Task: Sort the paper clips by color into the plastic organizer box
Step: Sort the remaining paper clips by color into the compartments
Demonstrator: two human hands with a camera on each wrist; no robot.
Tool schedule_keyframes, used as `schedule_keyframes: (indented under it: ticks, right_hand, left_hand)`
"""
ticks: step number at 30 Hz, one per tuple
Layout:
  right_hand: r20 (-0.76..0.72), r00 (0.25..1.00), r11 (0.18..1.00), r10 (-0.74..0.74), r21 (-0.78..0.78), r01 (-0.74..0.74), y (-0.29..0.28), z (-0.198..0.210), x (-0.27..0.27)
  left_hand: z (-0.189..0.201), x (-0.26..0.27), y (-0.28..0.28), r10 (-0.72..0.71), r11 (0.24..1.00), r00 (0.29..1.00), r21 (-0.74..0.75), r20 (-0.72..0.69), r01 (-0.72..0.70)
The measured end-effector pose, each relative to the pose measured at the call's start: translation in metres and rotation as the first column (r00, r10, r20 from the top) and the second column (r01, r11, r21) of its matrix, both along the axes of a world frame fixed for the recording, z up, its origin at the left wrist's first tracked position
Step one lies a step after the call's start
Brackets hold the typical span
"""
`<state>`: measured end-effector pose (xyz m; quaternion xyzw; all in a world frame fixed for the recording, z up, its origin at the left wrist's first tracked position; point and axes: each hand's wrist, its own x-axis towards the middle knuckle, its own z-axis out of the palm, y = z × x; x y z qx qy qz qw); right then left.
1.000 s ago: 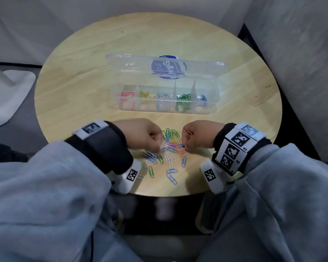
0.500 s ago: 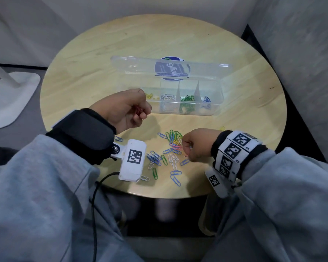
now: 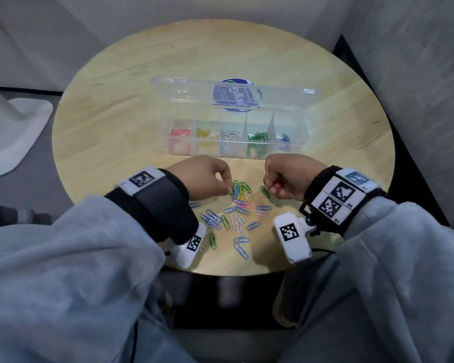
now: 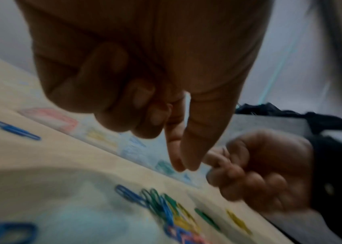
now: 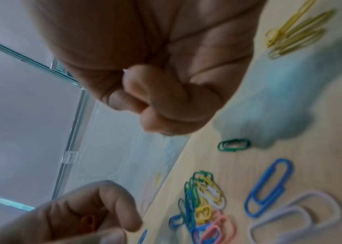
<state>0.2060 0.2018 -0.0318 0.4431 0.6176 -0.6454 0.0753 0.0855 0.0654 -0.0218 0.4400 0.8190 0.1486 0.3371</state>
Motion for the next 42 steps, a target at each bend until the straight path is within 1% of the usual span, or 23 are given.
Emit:
schedule_keyframes:
  ticks: [3,6,11,14,17,19,22,24,26,27,28,30,33,35,36,37,39,42]
  right_hand:
    - [0.0,0.998,0.998,-0.059,0.008,0.059,0.004,0.001,0.002]
    - [-0.008,0.995,0.995,-0.099,0.014,0.099,0.007,0.0,0.006]
    - [0.007,0.998,0.998,-0.062,0.029,0.062,0.01,-0.002,0.009]
    - [0.049,0.999,0.998,-0.001,0.064,-0.002,0.01,-0.003,0.008]
    - [0.079,0.996,0.997,0.046,0.064,-0.051,0.007,-0.004,0.005]
    - [0.134,0.986,0.989,0.102,0.09,-0.114,0.005,-0.004,0.003]
    - [0.219,0.944,0.952,0.248,0.125,-0.279,0.001,-0.005,0.003]
    - [0.243,0.904,0.894,0.351,0.2,-0.401,-0.002,-0.007,0.004]
    - [0.257,0.865,0.818,0.432,0.292,-0.495,-0.007,-0.009,0.004]
    - [0.263,0.847,0.783,0.462,0.329,-0.529,-0.011,-0.009,0.003]
    - [0.267,0.833,0.754,0.485,0.355,-0.552,-0.015,-0.009,0.001]
    - [0.293,0.805,0.703,0.516,0.392,-0.593,-0.021,-0.01,-0.004]
    - [0.373,0.758,0.616,0.535,0.443,-0.652,-0.03,-0.011,-0.011]
    - [0.419,0.738,0.545,0.53,0.499,-0.674,-0.033,-0.011,-0.014]
    - [0.434,0.735,0.521,0.521,0.52,-0.677,-0.035,-0.01,-0.015]
    - [0.447,0.734,0.505,0.51,0.535,-0.677,-0.036,-0.01,-0.015]
    - [0.474,0.731,0.477,0.491,0.557,-0.68,-0.037,-0.009,-0.017]
    - [0.502,0.728,0.462,0.467,0.563,-0.685,-0.035,-0.01,-0.019]
  left_hand:
    - [-0.005,0.017,0.011,-0.135,0.99,0.988,-0.038,-0.076,0.133]
    - [-0.009,0.027,0.022,-0.208,0.977,0.972,-0.073,-0.113,0.201]
    - [-0.016,0.035,0.027,-0.257,0.963,0.948,-0.137,-0.19,0.234]
    - [-0.02,0.034,0.025,-0.259,0.96,0.945,-0.165,-0.199,0.228]
    - [-0.021,0.03,0.022,-0.265,0.957,0.943,-0.179,-0.202,0.23]
    - [-0.02,0.027,0.021,-0.276,0.951,0.945,-0.193,-0.173,0.243]
    - [-0.014,0.016,0.016,-0.204,0.968,0.977,-0.165,-0.067,0.191]
    - [-0.006,0.003,0.012,-0.122,0.987,0.992,-0.102,0.021,0.123]
    - [0.003,-0.011,0.007,0.001,1.0,0.989,-0.018,0.148,0.001]
    - [0.007,-0.017,0.005,0.074,0.996,0.971,0.022,0.228,-0.081]
    - [0.012,-0.022,0.003,0.145,0.983,0.938,0.06,0.316,-0.172]
    - [0.021,-0.029,-0.001,0.259,0.924,0.841,0.133,0.474,-0.36]
    - [0.035,-0.035,-0.008,0.341,0.786,0.653,0.175,0.676,-0.592]
    - [0.044,-0.041,-0.012,0.362,0.698,0.526,0.151,0.77,-0.7]
    - [0.047,-0.044,-0.015,0.367,0.663,0.477,0.135,0.798,-0.736]
    - [0.05,-0.048,-0.017,0.369,0.635,0.439,0.123,0.819,-0.763]
    - [0.053,-0.054,-0.023,0.366,0.595,0.389,0.109,0.845,-0.797]
    - [0.054,-0.058,-0.027,0.376,0.565,0.366,0.102,0.851,-0.819]
